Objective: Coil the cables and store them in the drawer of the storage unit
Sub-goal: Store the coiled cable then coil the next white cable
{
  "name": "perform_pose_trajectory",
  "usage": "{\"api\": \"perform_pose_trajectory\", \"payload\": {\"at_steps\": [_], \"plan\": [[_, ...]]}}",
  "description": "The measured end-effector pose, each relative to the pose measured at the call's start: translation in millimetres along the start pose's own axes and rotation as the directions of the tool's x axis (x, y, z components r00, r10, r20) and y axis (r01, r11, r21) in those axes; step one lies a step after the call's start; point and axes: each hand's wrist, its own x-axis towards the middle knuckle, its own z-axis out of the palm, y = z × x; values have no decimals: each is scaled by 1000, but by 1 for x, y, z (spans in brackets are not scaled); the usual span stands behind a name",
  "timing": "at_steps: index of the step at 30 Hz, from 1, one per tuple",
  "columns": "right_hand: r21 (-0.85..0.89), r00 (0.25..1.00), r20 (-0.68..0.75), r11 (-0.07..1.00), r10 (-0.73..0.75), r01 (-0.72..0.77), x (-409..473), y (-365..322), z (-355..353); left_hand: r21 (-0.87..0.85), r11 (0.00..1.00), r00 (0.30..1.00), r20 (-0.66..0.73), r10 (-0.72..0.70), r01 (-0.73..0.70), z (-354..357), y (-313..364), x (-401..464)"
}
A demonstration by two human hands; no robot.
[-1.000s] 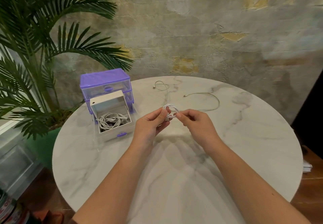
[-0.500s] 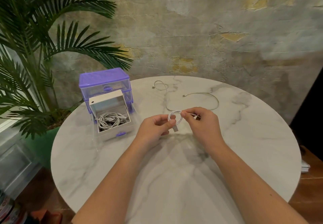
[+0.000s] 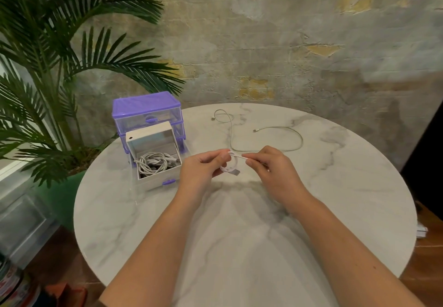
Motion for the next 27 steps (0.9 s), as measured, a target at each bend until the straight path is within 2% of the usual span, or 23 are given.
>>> {"api": "perform_pose_trajectory", "payload": {"at_steps": [6, 12, 14, 15, 17, 19, 23, 27], "plan": [[-111, 990, 91, 989, 105, -95, 1, 10, 4, -175, 981, 997, 2, -80, 79, -6, 4, 2], [-100, 988, 38, 984, 151, -147, 2, 14, -1, -187, 969, 985, 91, -147, 162, -2, 8, -2], [-9, 984, -48, 985, 171, -171, 3, 10, -3, -160, 974, 983, 106, -147, 163, -1, 8, -2], [129, 972, -100, 971, 212, -199, 4, 8, -6, -137, 978, 984, 111, -141, 156, -1, 7, -3], [503, 935, -124, 833, 333, -230, 4, 1, -12, -90, 987, 985, 118, -123, 134, 0, 6, -4], [720, 908, -50, 646, 415, -255, 3, -4, -18, -57, 992, 986, 130, -103, 112, 2, 5, -6], [828, 892, 104, 459, 440, -323, 1, -6, -19, -66, 994, 988, 135, -79, 88, 5, 3, -8], [826, 868, 239, 380, 435, -417, 2, -7, -17, -84, 993, 987, 144, -66, 79, 6, 3, -8]]}}
